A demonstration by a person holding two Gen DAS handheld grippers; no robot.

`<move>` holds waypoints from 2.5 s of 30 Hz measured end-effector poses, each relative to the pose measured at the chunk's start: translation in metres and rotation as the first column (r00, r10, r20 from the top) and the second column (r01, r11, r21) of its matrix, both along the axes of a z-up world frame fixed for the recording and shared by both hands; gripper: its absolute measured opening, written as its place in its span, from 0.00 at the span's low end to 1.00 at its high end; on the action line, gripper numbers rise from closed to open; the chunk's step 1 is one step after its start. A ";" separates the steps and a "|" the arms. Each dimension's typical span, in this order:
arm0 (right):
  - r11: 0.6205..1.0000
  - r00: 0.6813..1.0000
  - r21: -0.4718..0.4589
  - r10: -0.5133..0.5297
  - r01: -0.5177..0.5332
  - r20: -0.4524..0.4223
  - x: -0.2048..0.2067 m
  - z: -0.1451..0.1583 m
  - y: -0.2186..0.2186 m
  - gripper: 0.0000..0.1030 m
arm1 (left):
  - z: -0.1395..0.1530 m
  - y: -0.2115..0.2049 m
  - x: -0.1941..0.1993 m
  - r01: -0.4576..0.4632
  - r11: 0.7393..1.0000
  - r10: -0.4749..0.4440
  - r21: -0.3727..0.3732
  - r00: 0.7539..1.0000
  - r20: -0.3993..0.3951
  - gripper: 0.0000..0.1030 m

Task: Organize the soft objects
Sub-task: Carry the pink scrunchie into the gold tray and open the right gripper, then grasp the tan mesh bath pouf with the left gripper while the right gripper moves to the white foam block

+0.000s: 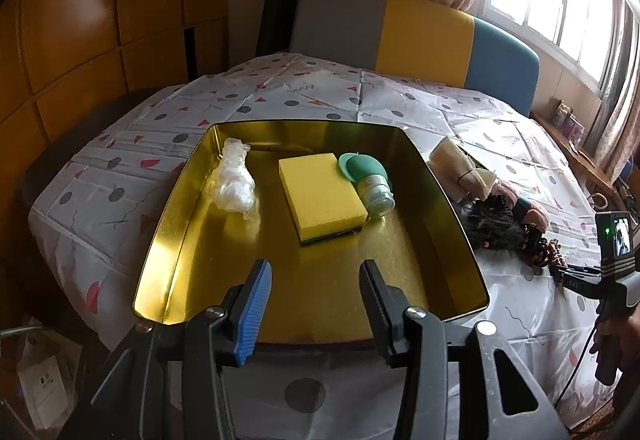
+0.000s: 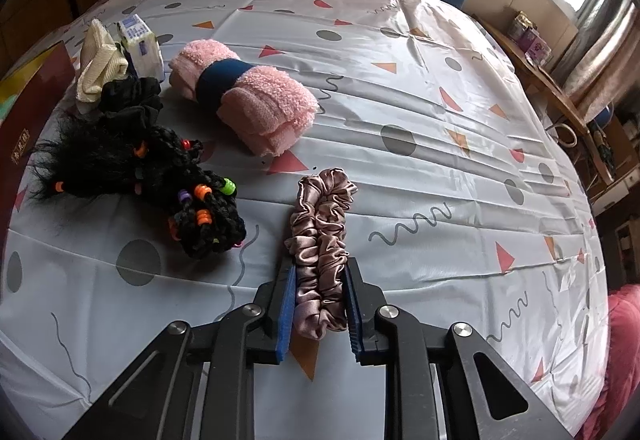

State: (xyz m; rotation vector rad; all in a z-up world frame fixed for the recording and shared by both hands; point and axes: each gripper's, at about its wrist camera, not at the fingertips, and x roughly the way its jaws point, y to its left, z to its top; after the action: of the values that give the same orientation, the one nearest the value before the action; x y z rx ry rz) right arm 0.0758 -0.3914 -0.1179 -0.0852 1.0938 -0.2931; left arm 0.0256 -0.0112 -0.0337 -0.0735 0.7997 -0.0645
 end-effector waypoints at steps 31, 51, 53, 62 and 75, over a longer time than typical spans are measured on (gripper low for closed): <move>0.975 0.949 0.089 0.176 -0.205 0.263 -0.026 0.077 0.067 0.22 | 0.007 0.038 -0.021 -0.086 0.996 0.086 0.001 0.995 0.054 0.95; 0.760 0.794 0.230 0.587 -0.607 0.156 0.019 0.048 0.284 0.28 | -0.001 0.067 -0.019 -0.144 0.989 0.145 -0.043 0.989 0.028 0.95; 0.742 0.790 0.276 0.597 -0.611 0.143 0.023 0.037 0.294 0.35 | -0.004 0.071 -0.018 -0.155 0.987 0.156 -0.046 0.988 0.020 0.95; 0.711 0.778 0.316 0.589 -0.628 0.221 0.007 0.041 0.298 0.57 | -0.002 0.081 -0.018 -0.181 0.983 0.183 -0.034 0.983 0.033 0.95; 0.820 0.826 0.196 0.465 -0.537 0.318 -0.014 0.080 0.201 0.66 | 0.019 0.040 -0.001 -0.035 0.996 0.039 -0.087 0.998 0.040 0.90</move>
State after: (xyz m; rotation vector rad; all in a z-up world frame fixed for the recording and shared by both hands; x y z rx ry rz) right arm 0.0620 -0.1905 -0.0375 -0.0820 0.8039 0.3294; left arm 0.0244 0.0284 -0.0147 -0.1686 0.7536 -0.0654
